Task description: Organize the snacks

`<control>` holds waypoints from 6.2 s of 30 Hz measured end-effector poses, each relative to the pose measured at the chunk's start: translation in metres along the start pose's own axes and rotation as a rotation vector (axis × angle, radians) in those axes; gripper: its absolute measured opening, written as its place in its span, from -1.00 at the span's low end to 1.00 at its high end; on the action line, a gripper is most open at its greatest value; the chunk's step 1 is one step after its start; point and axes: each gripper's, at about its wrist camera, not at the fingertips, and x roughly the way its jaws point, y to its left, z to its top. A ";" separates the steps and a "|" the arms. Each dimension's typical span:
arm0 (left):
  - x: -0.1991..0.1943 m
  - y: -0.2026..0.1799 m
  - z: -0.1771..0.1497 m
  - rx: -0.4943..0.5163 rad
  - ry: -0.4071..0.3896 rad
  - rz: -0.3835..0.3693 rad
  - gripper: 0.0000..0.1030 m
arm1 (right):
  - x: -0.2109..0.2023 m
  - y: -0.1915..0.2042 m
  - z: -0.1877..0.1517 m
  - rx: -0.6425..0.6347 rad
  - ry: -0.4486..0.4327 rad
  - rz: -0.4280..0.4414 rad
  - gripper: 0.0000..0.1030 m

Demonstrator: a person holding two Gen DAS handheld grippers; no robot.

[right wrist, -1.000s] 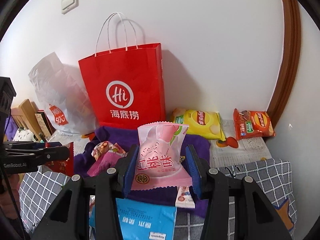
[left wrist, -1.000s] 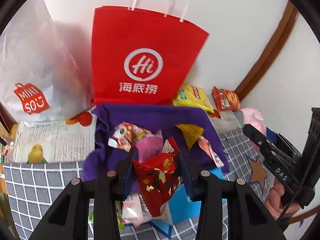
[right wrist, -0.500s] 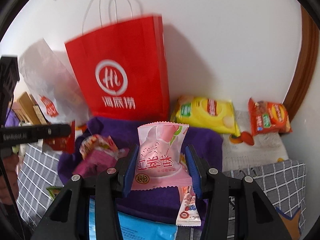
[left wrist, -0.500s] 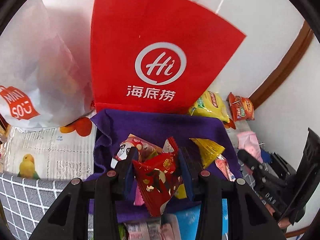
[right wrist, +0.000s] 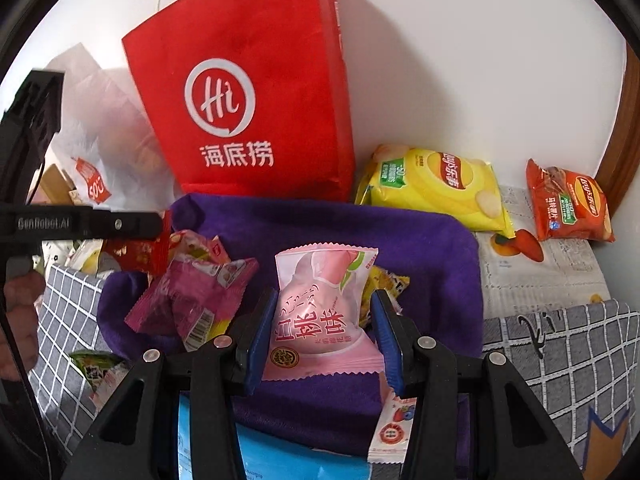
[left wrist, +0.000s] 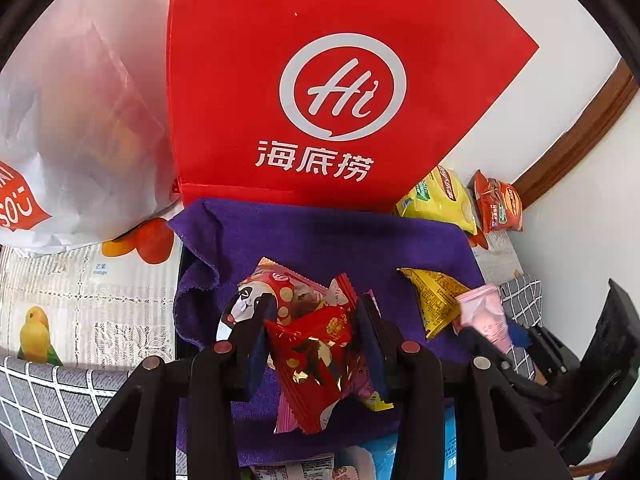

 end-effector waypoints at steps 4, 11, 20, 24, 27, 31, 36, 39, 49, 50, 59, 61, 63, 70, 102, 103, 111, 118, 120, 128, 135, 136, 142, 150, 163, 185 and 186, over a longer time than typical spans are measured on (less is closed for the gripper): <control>0.003 0.000 -0.001 -0.002 0.003 0.000 -0.25 | 0.009 0.003 -0.005 -0.016 0.028 0.005 -0.09; 0.010 0.003 -0.002 -0.016 0.034 -0.008 -0.25 | 0.012 -0.001 -0.005 -0.002 0.050 0.000 -0.08; 0.016 -0.001 -0.004 -0.005 0.051 -0.014 -0.25 | 0.013 -0.002 -0.005 0.007 0.070 0.020 0.04; 0.017 -0.002 -0.005 -0.005 0.057 -0.017 -0.24 | 0.008 0.002 -0.003 -0.018 0.060 0.001 0.19; 0.016 -0.004 -0.006 0.001 0.065 -0.026 -0.23 | -0.001 0.002 0.002 -0.016 0.048 -0.014 0.22; 0.006 -0.006 -0.005 0.003 0.057 -0.037 0.10 | -0.020 0.000 0.005 0.002 0.022 -0.040 0.30; -0.012 -0.014 -0.006 0.028 0.038 -0.056 0.17 | -0.046 0.000 0.001 0.028 -0.004 -0.056 0.39; -0.026 -0.020 -0.008 0.044 0.018 -0.067 0.17 | -0.059 0.003 -0.007 0.040 -0.002 -0.071 0.39; -0.088 -0.038 -0.023 0.103 -0.078 -0.068 0.17 | -0.116 0.012 -0.037 0.068 -0.033 -0.187 0.39; -0.093 -0.037 -0.027 0.106 -0.079 -0.065 0.17 | -0.122 0.012 -0.041 0.074 -0.040 -0.186 0.39; -0.134 -0.014 -0.070 0.077 -0.107 -0.036 0.17 | -0.158 0.031 -0.071 0.053 -0.098 -0.202 0.39; -0.141 -0.006 -0.082 0.067 -0.109 -0.024 0.17 | -0.163 0.037 -0.079 0.048 -0.101 -0.204 0.39; -0.146 0.001 -0.091 0.055 -0.111 -0.009 0.17 | -0.167 0.041 -0.086 0.055 -0.111 -0.208 0.39; -0.151 0.020 -0.123 0.034 -0.108 0.056 0.20 | -0.174 0.059 -0.111 0.067 -0.061 -0.131 0.38; -0.110 0.064 -0.186 -0.040 -0.007 0.125 0.20 | -0.111 0.139 -0.224 -0.163 0.111 0.067 -0.14; -0.108 0.062 -0.185 -0.036 -0.010 0.127 0.20 | -0.114 0.135 -0.221 -0.154 0.101 0.068 -0.14; -0.085 0.054 -0.160 -0.029 -0.031 0.176 0.20 | -0.126 0.070 -0.195 -0.062 0.018 -0.029 -0.14; -0.053 0.050 -0.144 -0.018 0.008 0.198 0.20 | -0.104 0.022 -0.197 0.002 0.050 -0.094 -0.14; -0.044 0.051 -0.141 -0.019 0.019 0.196 0.20 | -0.096 0.016 -0.198 0.017 0.058 -0.095 -0.14; -0.021 0.051 -0.141 -0.010 0.037 0.209 0.02 | -0.088 0.013 -0.198 0.036 0.075 -0.080 -0.10; -0.051 0.046 -0.153 0.033 0.033 0.176 -0.30 | -0.089 0.016 -0.198 0.019 0.075 -0.101 -0.12; -0.057 0.046 -0.156 0.030 0.034 0.166 -0.30 | -0.089 0.016 -0.198 0.021 0.074 -0.104 -0.13; -0.087 0.038 -0.191 0.031 0.059 0.113 -0.30 | -0.100 0.010 -0.191 0.057 0.042 -0.126 -0.13; -0.063 0.029 -0.238 0.063 0.029 0.107 -0.13 | -0.085 0.013 -0.194 0.040 0.076 -0.150 -0.12; -0.067 0.020 -0.253 0.129 -0.137 0.187 -0.10 | -0.083 0.012 -0.193 0.046 0.081 -0.154 -0.04; -0.068 0.019 -0.255 0.117 -0.139 0.213 0.00 | -0.081 0.014 -0.192 0.024 0.088 -0.145 0.03; -0.068 0.019 -0.255 0.115 -0.140 0.212 -0.01 | -0.081 0.013 -0.192 0.024 0.088 -0.145 0.03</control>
